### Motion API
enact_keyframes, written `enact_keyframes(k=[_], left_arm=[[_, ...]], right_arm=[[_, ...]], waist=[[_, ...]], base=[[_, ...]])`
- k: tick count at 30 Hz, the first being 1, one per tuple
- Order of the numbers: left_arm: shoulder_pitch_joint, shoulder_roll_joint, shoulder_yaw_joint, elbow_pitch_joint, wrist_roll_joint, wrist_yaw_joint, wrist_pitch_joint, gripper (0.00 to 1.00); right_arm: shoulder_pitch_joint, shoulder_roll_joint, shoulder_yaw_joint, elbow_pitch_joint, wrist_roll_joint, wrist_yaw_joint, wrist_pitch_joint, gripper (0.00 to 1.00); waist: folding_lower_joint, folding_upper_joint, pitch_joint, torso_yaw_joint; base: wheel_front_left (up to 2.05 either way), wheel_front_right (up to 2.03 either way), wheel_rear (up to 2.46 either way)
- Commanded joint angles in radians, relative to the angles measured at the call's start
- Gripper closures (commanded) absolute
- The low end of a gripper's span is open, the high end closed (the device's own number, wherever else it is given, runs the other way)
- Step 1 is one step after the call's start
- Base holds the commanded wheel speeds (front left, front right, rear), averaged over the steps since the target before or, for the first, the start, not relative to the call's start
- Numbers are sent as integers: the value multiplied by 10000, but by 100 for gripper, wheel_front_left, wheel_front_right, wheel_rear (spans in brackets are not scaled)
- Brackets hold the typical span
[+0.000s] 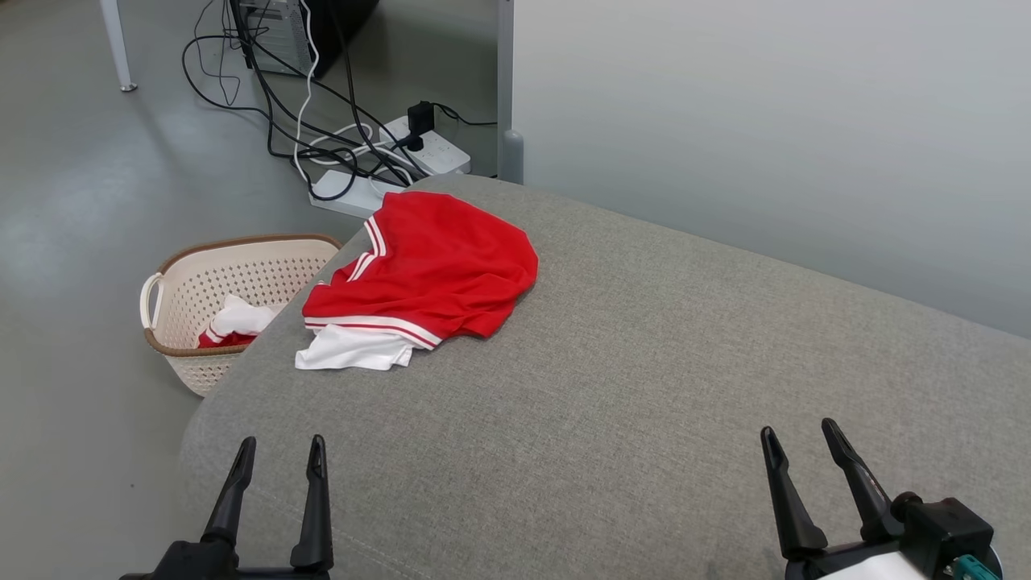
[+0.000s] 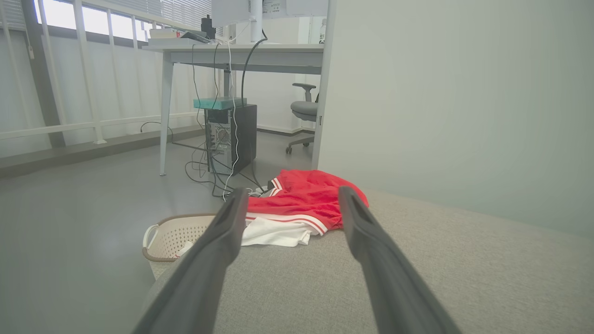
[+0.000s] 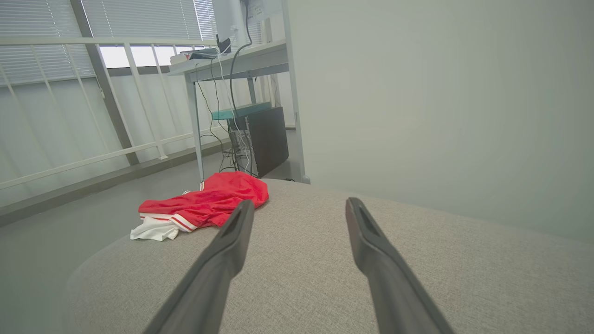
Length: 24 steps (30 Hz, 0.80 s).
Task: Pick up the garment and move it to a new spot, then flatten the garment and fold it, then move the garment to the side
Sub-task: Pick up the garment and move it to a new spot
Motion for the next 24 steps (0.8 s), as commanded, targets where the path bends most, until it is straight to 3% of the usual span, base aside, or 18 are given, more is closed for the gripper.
enact_keyframes(k=[1, 9, 24], left_arm=[[-342, -1, 279, -251, 23, 63, -88, 0], [-847, -1, -148, 361, -660, 181, -88, 0], [-3786, -1, -836, 2633, -1873, 516, -88, 0]], right_arm=[[-360, -129, 186, -236, 93, 42, -134, 0], [-201, -130, 79, -230, 207, 42, -134, 0], [-619, -706, 238, -487, 247, 42, -134, 0]], waist=[[0, 0, -10, -12], [0, 0, 13, -110], [0, 0, 1129, -1068]], base=[[0, 0, 0], [0, 0, 0], [0, 0, 0]])
